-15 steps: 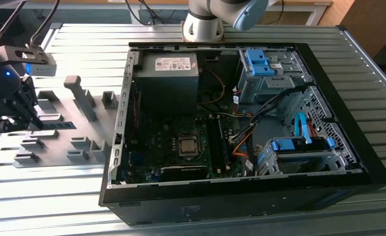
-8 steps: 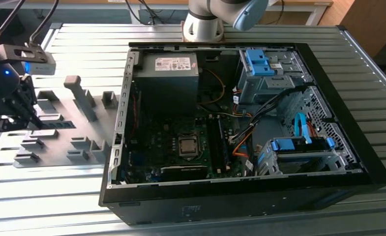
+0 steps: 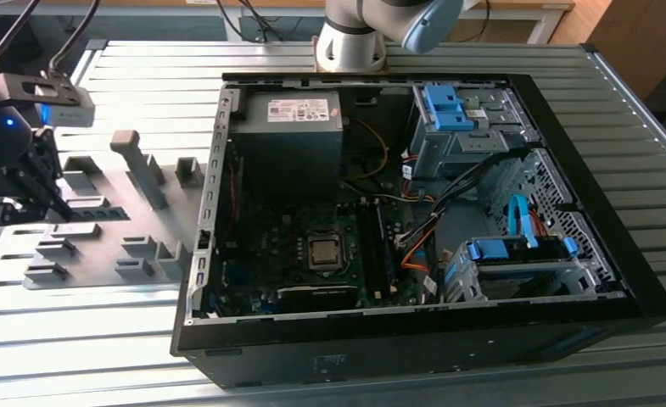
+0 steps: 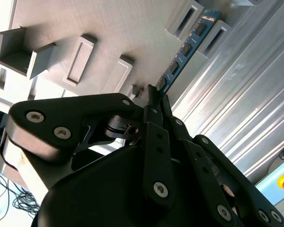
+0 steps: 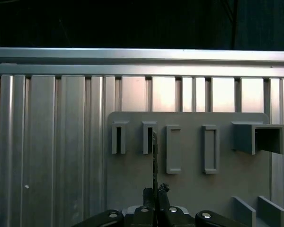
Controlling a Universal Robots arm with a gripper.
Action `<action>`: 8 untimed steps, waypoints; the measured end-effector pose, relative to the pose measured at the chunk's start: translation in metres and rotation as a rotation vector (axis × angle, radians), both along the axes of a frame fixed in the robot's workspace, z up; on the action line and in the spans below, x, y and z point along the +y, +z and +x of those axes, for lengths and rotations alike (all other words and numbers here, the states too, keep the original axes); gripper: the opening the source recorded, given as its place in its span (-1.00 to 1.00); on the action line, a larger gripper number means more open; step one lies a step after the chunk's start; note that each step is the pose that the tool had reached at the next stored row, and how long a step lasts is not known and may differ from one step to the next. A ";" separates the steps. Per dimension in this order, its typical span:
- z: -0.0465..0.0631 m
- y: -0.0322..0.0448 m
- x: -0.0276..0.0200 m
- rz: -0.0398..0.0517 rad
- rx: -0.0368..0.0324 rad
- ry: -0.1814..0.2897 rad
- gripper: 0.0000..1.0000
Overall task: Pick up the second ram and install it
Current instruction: 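Pick up the second ram and move it above second insertion slot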
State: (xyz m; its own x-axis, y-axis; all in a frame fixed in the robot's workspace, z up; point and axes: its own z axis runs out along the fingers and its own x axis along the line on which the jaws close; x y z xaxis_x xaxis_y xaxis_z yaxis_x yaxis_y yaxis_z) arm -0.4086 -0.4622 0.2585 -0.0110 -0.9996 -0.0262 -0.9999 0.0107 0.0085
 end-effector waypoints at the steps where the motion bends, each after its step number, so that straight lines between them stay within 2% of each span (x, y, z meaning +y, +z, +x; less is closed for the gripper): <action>1: 0.000 0.0004 0.0000 0.0001 -0.0001 0.000 -0.72; 8: 0.000 0.0047 0.0000 0.0001 -0.0001 0.000 -0.72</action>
State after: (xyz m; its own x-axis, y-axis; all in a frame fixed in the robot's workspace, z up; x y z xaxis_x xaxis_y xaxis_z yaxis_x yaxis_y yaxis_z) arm -0.4086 -0.4622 0.2631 -0.0109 -0.9996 -0.0262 -0.9999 0.0107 0.0084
